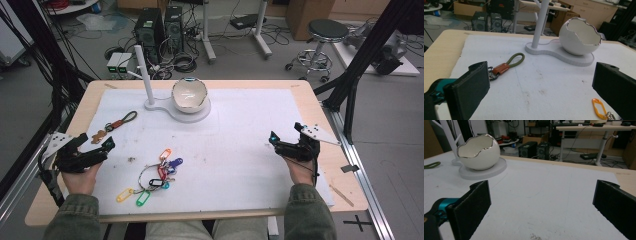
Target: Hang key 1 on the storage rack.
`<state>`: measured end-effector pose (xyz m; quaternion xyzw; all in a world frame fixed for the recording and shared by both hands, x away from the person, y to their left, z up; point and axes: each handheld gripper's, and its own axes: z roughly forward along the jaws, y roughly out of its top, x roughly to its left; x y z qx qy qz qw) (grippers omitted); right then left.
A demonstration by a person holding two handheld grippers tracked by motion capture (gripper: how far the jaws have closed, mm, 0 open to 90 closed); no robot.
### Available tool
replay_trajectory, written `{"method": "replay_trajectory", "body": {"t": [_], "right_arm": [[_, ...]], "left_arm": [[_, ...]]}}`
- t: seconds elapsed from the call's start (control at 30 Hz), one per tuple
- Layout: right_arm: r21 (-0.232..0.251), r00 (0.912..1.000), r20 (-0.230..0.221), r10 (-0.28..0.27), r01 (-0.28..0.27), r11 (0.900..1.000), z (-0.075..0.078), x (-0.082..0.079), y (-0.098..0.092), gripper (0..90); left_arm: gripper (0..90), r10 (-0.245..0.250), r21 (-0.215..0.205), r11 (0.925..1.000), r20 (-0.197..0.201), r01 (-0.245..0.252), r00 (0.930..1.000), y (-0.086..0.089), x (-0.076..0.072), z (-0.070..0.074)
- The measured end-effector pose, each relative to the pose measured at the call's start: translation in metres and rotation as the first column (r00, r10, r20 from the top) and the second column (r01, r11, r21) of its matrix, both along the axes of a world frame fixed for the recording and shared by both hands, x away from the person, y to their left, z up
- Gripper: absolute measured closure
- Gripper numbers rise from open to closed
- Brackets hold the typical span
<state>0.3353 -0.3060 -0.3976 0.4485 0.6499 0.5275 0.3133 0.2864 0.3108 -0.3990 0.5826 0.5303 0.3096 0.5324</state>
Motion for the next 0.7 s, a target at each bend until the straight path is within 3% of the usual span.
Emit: {"method": "replay_trajectory", "body": {"t": [0.23, 0.7], "right_arm": [[-0.001, 0.9999, -0.003, 0.01, -0.01, 1.0, -0.0006, 0.0011, 0.0006, 0.7], [-0.001, 0.9998, -0.007, 0.018, -0.018, 1.0, -0.001, 0.0016, 0.0, 0.7]], "left_arm": [[1.7, 0.001, -0.033, 0.9994, -0.006, -0.001, 1.0, 0.0033, -0.0005, -0.0013], [1.7, -0.017, -0.029, 0.9994, -0.025, 0.016, 0.9996, 0.0014, 0.0009, -0.0024]]}}
